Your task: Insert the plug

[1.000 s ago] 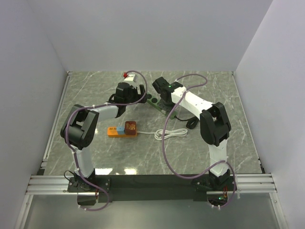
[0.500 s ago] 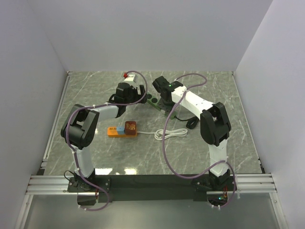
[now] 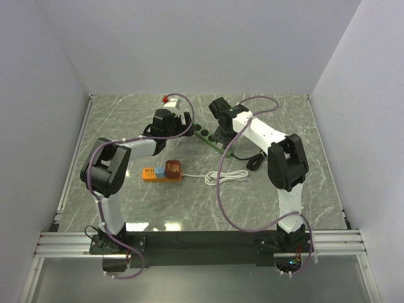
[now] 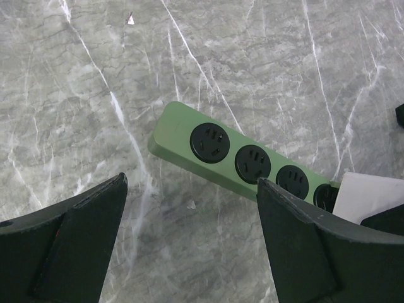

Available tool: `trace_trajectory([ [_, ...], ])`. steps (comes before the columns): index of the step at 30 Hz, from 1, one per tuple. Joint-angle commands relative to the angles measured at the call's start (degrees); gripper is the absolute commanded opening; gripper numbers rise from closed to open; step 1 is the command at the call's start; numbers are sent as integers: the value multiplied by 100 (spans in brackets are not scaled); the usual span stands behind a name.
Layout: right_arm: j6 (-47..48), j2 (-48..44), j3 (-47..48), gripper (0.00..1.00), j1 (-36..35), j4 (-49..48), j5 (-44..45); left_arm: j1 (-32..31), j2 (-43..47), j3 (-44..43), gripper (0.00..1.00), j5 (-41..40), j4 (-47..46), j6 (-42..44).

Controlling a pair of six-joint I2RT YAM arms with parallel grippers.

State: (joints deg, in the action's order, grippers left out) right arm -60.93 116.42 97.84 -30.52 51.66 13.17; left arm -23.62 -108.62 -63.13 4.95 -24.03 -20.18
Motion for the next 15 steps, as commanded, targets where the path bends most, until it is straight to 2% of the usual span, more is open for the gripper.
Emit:
trace_trajectory([
  [1,90,12,60,0,38,11,-165,41,78,-155,89,111,-58,94],
  [5,448,-206,-2,0,3,11,-184,41,77,-121,89,94,-92,120],
  [9,906,-821,-457,0,-6,-138,342,68,165,55,89,173,-356,155],
  [15,2250,-1912,-1346,0,64,-1122,415,85,315,222,89,339,-479,348],
])
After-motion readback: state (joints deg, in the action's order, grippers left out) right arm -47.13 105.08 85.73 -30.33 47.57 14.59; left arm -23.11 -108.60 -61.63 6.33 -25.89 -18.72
